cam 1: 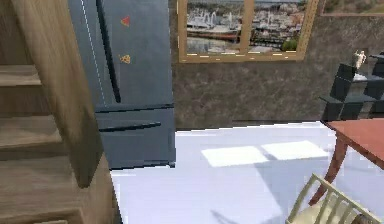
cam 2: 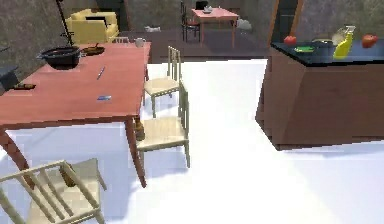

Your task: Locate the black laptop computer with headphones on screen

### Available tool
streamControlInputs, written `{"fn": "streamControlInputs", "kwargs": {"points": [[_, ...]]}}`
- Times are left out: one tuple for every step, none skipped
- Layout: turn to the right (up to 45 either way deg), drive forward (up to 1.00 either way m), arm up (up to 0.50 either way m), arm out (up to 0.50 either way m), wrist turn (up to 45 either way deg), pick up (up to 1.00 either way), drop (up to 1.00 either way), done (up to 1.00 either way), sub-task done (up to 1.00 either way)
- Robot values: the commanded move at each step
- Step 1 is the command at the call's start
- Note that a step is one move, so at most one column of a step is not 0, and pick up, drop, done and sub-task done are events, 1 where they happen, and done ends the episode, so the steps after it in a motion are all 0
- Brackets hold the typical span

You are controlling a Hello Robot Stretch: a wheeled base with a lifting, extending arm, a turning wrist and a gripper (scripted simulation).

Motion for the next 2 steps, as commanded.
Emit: {"fn": "streamControlInputs", "kwargs": {"points": [[0.0, 0.90, 0.00, 0.00, 0.0, 0.00, 0.00, 0.00, 0.00], [42.0, 0.00, 0.00, 0.00, 0.0, 0.00, 0.00, 0.00, 0.00]]}}
